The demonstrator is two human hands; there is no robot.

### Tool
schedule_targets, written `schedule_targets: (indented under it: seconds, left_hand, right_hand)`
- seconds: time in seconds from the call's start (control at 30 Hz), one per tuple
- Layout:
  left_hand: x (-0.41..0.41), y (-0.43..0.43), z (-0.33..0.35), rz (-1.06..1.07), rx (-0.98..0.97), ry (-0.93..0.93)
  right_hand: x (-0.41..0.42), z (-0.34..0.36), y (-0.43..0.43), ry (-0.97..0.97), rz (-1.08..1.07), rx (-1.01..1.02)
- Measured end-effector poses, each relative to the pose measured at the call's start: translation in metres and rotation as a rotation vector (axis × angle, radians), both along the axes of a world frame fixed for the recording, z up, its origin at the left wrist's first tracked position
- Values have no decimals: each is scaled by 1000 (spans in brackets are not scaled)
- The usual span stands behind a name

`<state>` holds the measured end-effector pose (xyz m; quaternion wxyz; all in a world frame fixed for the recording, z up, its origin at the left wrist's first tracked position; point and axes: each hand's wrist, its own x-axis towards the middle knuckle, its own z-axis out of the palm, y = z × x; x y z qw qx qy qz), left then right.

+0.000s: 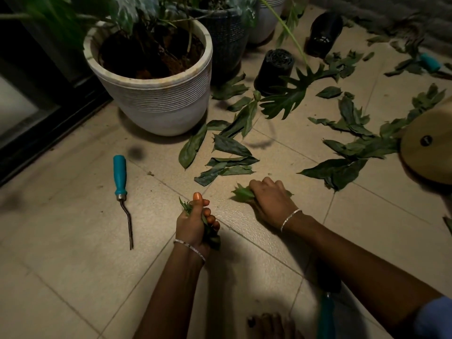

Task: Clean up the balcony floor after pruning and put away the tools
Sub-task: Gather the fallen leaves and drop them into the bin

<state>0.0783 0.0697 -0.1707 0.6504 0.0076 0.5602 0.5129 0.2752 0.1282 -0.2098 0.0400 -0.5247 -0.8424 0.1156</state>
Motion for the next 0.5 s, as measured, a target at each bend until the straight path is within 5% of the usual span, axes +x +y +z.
schedule_targets:
  seconds: [0.2, 0.3, 0.5]
  left_hand:
    - [-10, -2, -6, -16, 2, 56]
    - [-14, -1, -7, -23, -10, 62]
    - [-20, 2, -10, -23, -48, 71]
  right_hand:
    - [-26, 22, 34, 212, -38, -47]
    - [-43, 16, 61, 172, -11, 28]
    - [-49, 2, 96, 38, -59, -155]
